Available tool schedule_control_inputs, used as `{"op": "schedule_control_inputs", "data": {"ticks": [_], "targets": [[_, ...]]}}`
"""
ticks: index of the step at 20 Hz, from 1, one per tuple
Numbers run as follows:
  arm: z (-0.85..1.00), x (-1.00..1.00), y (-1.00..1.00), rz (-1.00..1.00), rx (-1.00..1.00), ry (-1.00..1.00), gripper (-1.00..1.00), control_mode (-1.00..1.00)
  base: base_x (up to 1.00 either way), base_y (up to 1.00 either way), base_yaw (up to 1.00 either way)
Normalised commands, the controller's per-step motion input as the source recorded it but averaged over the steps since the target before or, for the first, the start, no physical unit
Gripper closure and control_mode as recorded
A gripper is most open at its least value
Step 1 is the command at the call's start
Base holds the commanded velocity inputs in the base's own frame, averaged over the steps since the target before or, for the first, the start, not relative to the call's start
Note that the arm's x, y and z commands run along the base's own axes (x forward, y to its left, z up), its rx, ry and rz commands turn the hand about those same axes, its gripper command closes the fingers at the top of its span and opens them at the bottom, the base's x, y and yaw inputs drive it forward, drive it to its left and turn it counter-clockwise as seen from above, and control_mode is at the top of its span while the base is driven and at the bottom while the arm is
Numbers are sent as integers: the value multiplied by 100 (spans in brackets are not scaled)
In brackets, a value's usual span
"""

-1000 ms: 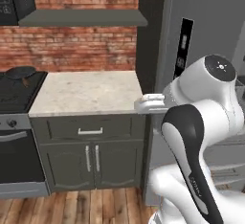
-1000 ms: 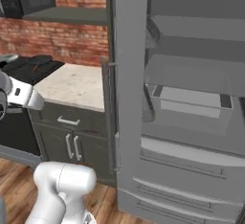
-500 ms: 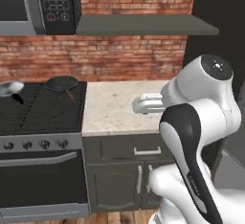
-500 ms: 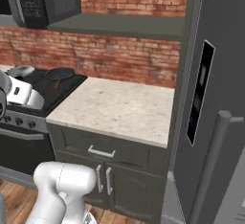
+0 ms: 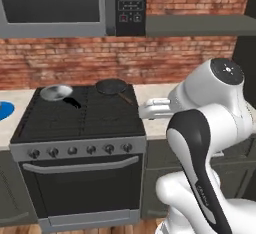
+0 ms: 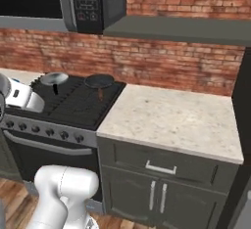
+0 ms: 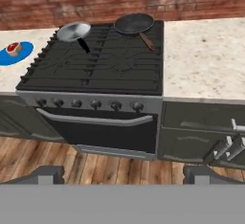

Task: Place one of the steaks on the plate and the other in the bowl. Then place the bowl in the fridge.

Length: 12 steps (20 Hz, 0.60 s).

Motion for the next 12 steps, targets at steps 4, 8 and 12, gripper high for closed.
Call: {"op": "schedule_control_inputs", "data": {"ticks": [4,8,12], "targets": [[0,0,0,0,0,0,-100,100,-3,100,-26],[0,0,0,0,0,0,-100,100,-36,100,-31],[0,0,0,0,0,0,-100,100,-75,100,-9]]}}
